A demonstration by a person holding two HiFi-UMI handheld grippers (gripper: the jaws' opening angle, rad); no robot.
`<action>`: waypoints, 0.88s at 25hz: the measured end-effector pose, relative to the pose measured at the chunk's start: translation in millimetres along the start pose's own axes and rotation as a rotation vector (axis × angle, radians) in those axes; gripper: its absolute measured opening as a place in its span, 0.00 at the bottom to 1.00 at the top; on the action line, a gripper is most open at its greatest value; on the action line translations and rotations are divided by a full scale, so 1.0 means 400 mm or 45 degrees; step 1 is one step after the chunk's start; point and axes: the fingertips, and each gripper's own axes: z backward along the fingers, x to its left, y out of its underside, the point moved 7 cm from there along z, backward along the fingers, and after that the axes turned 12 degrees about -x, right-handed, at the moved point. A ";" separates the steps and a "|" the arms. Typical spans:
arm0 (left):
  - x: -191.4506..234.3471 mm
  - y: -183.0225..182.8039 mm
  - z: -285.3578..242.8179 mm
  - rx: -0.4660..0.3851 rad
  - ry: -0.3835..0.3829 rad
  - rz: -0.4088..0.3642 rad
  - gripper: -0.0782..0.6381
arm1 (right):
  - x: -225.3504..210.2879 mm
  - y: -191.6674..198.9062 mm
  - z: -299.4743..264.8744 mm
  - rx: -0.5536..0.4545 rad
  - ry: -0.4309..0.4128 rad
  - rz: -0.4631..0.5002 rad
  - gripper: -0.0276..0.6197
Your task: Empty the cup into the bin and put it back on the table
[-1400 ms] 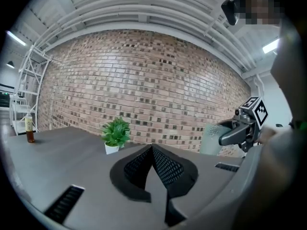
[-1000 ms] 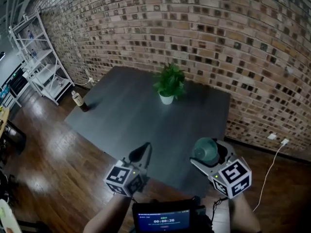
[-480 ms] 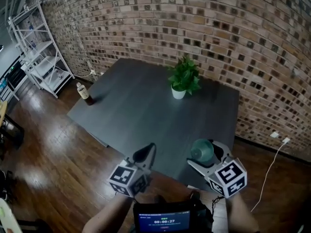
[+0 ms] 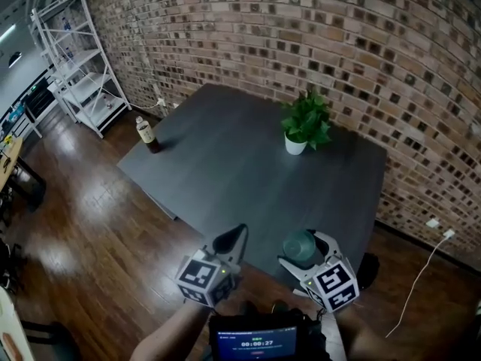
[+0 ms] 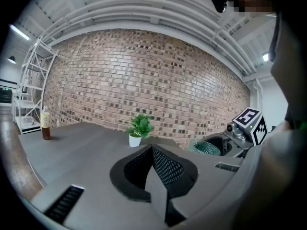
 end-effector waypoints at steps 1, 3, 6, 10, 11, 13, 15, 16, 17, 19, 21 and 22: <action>0.004 0.004 0.004 0.002 -0.012 -0.001 0.12 | 0.001 0.016 -0.007 0.000 0.007 -0.004 0.64; 0.008 0.015 0.013 0.004 -0.036 0.005 0.12 | 0.001 0.051 -0.020 0.010 0.009 -0.011 0.64; 0.009 0.034 0.018 0.025 -0.051 0.009 0.12 | 0.003 0.085 -0.036 0.020 -0.001 -0.035 0.64; 0.001 0.069 0.018 0.047 -0.072 0.001 0.12 | 0.005 0.130 -0.055 0.032 -0.016 -0.047 0.64; -0.001 0.079 0.015 0.048 -0.073 -0.004 0.12 | 0.004 0.141 -0.062 0.035 -0.020 -0.050 0.64; -0.003 0.104 0.009 0.051 -0.067 -0.012 0.12 | 0.001 0.162 -0.076 0.050 -0.022 -0.062 0.64; 0.000 0.134 0.005 0.059 -0.067 -0.018 0.12 | -0.001 0.187 -0.090 0.076 -0.023 -0.063 0.64; 0.004 0.151 0.003 0.067 -0.071 -0.022 0.12 | -0.002 0.198 -0.097 0.087 -0.022 -0.061 0.64; 0.010 0.169 0.002 0.075 -0.078 -0.023 0.12 | -0.003 0.209 -0.102 0.094 -0.022 -0.060 0.64; 0.021 0.201 0.001 0.087 -0.088 -0.020 0.12 | -0.005 0.230 -0.112 0.101 -0.021 -0.059 0.64; 0.026 0.221 -0.001 0.098 -0.092 -0.015 0.12 | -0.009 0.246 -0.120 0.104 -0.021 -0.063 0.64; 0.028 0.230 -0.003 0.104 -0.091 -0.014 0.12 | -0.010 0.251 -0.124 0.105 -0.021 -0.067 0.64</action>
